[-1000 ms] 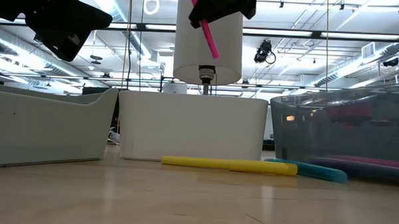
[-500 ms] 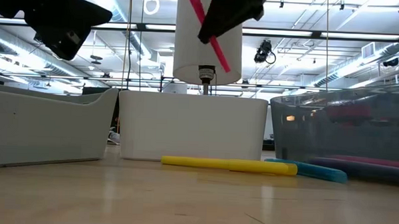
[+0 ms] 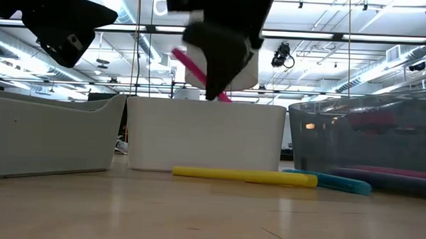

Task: Pick & Place Markers
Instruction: Put the pink marker pen in the white bin, then put the yellow marker pen in the white bin

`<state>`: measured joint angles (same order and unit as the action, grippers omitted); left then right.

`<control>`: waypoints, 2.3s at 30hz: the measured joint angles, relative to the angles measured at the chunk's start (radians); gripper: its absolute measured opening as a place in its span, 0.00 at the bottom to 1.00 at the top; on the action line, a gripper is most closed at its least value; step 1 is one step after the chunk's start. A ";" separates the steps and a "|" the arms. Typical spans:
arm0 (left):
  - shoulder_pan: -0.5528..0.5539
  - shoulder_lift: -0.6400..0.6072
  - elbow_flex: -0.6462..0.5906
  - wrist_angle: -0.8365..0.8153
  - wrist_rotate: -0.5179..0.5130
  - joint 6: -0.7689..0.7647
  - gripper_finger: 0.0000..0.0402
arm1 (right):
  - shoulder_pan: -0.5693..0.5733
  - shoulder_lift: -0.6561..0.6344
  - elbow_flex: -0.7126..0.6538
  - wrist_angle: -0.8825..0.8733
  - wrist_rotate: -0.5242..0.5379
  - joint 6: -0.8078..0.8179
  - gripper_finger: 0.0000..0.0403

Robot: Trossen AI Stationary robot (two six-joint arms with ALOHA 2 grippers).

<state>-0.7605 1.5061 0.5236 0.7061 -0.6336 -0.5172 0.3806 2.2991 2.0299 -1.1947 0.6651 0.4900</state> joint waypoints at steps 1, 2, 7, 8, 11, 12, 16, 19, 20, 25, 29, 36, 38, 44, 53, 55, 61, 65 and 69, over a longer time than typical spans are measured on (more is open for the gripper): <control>0.000 0.000 0.000 0.001 0.003 -0.002 0.40 | -0.002 0.015 0.007 -0.017 0.000 0.001 0.05; 0.000 0.000 0.000 -0.001 0.003 -0.003 0.40 | -0.005 0.029 0.011 -0.025 0.000 0.000 0.05; 0.000 0.000 0.000 -0.001 0.004 -0.003 0.40 | -0.010 0.037 0.004 -0.010 0.000 0.000 0.05; 0.000 0.000 0.000 -0.001 0.004 -0.003 0.40 | -0.011 0.037 0.003 -0.013 0.000 0.000 0.05; 0.000 0.000 0.000 -0.001 0.004 -0.003 0.40 | -0.011 0.037 0.001 -0.014 -0.002 -0.007 0.05; 0.000 0.000 0.000 -0.001 0.004 -0.003 0.40 | -0.011 0.037 0.001 -0.015 -0.002 -0.011 0.05; 0.000 0.000 0.000 -0.001 0.013 -0.004 0.40 | -0.015 0.037 0.001 -0.015 -0.003 -0.012 0.11; 0.000 0.000 0.000 -0.001 0.031 -0.005 0.40 | -0.022 0.037 0.001 -0.016 -0.003 -0.008 0.17; 0.000 0.000 0.000 -0.001 0.035 -0.008 0.40 | -0.024 0.037 0.001 -0.016 -0.003 -0.010 0.20; 0.000 0.000 0.000 -0.001 0.037 -0.023 0.40 | -0.029 0.037 0.001 -0.015 -0.002 -0.021 0.31; 0.000 0.000 0.000 -0.001 0.037 -0.022 0.40 | -0.031 0.037 0.001 -0.014 -0.002 -0.027 0.39; 0.000 0.000 0.000 -0.002 0.037 -0.005 0.40 | -0.024 0.029 0.000 -0.018 0.003 -0.017 0.48; 0.000 0.000 0.000 -0.002 0.037 0.016 0.40 | -0.012 0.009 0.000 -0.019 0.043 0.017 0.48; 0.008 0.000 0.042 -0.045 0.037 0.109 0.40 | 0.076 -0.035 0.000 -0.022 0.190 0.078 0.46; 0.068 -0.001 0.247 -0.484 0.032 0.101 0.45 | 0.219 -0.040 -0.033 -0.031 0.358 0.267 0.46; 0.080 -0.001 0.285 -0.560 0.032 0.097 0.47 | 0.248 -0.042 -0.051 -0.026 0.383 0.303 0.46; 0.106 -0.001 0.386 -0.712 0.033 0.153 0.53 | 0.322 -0.044 -0.090 0.000 0.405 0.402 0.46; 0.122 -0.001 0.439 -0.789 0.032 0.220 0.55 | 0.379 -0.045 -0.121 0.053 0.432 0.446 0.46; 0.151 -0.001 0.469 -0.815 0.032 0.273 0.56 | 0.447 -0.045 -0.168 0.200 0.459 0.443 0.46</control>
<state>-0.6094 1.5055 0.9926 -0.1085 -0.6014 -0.2441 0.8271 2.2543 1.8623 -0.9948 1.1242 0.9333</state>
